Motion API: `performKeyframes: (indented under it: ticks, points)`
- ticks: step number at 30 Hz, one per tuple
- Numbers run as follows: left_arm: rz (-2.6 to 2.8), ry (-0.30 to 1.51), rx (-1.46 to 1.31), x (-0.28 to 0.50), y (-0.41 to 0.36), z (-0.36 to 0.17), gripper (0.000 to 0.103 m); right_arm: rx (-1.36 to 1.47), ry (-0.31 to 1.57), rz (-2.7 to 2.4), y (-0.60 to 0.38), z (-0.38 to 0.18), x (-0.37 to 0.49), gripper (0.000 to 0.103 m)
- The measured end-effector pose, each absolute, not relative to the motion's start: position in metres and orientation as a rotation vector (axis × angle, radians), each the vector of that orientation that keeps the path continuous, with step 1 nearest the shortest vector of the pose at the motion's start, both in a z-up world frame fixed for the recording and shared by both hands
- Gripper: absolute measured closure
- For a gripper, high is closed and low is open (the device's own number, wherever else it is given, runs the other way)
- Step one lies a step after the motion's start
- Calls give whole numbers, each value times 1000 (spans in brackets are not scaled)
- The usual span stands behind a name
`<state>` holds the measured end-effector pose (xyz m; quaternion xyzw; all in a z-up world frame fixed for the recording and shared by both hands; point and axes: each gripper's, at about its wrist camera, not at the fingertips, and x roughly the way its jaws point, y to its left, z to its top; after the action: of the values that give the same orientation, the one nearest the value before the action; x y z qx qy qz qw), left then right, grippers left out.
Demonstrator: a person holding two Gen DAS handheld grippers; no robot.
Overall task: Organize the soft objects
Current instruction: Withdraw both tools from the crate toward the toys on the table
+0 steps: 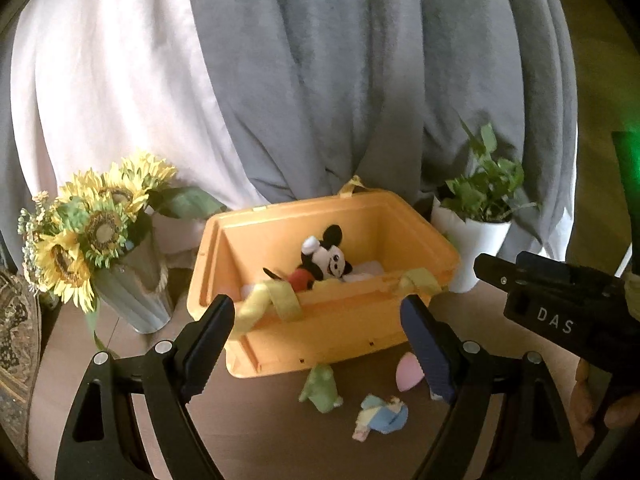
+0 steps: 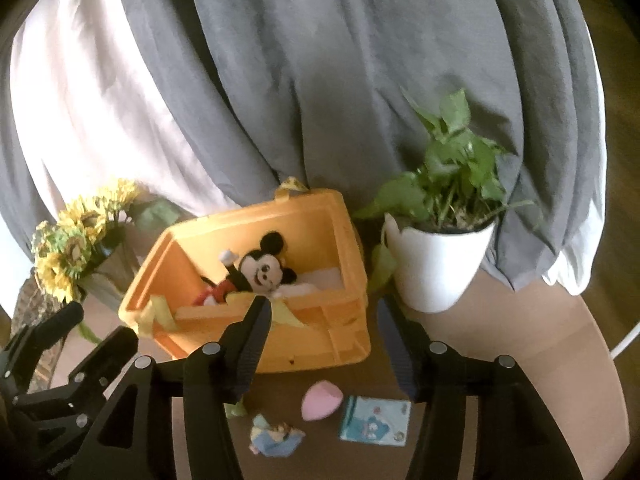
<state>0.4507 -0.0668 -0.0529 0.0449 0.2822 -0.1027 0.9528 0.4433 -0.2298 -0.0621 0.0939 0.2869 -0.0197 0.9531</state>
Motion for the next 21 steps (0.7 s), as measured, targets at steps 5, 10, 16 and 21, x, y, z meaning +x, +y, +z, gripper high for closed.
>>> performKeyframes:
  ticks: [5, 10, 16, 21]
  points:
    - [-215, 592, 93, 437, -72, -64, 18, 205, 621, -51, -239, -77, 430, 46]
    - [-219, 610, 95, 423, -77, -78, 18, 205, 646, -51, -244, -88, 419, 46]
    - [-230, 630, 104, 413, -82, -97, 18, 190, 680, -50, -247, -104, 412, 38]
    - [-248, 659, 103, 412, -88, -113, 18, 200, 726, -43, -249, -122, 411, 38]
